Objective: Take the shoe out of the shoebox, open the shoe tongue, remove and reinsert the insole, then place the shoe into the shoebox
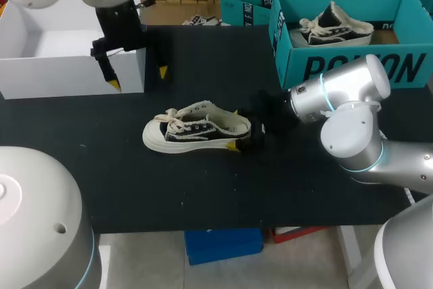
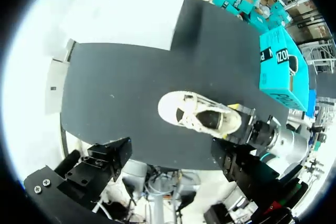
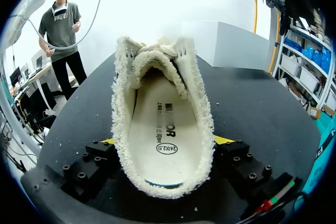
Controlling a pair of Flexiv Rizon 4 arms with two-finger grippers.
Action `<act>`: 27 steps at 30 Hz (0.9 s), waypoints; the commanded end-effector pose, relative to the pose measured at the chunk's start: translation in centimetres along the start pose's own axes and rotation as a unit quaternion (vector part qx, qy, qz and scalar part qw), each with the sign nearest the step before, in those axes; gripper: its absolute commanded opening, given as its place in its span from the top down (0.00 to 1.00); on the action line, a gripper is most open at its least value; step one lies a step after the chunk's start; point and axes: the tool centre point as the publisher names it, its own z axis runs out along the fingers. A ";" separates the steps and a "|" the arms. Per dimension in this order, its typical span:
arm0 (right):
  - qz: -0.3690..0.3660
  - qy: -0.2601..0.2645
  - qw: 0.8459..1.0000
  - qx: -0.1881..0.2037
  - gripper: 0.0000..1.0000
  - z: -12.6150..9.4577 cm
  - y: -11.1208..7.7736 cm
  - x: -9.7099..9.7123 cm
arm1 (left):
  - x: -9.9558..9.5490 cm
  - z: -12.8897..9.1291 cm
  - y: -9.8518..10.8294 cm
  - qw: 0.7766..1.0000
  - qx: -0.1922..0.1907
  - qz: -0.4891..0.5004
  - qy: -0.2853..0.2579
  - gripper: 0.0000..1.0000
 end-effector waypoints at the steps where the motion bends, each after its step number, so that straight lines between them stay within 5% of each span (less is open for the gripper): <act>1: 0.001 0.000 1.000 0.002 1.00 0.1 0.1 -0.1 | 2.0 1.5 2.8 0.999 0.028 0.017 -0.005 0.00; 12: 0.001 0.000 1.000 0.002 1.00 0.1 0.1 -0.1 | 5.2 6.1 5.4 0.993 0.019 0.101 -0.051 0.00; 27: 0.001 0.000 1.000 0.002 1.00 0.1 0.1 -0.1 | 9.1 9.2 1.9 0.984 0.058 0.123 -0.118 0.00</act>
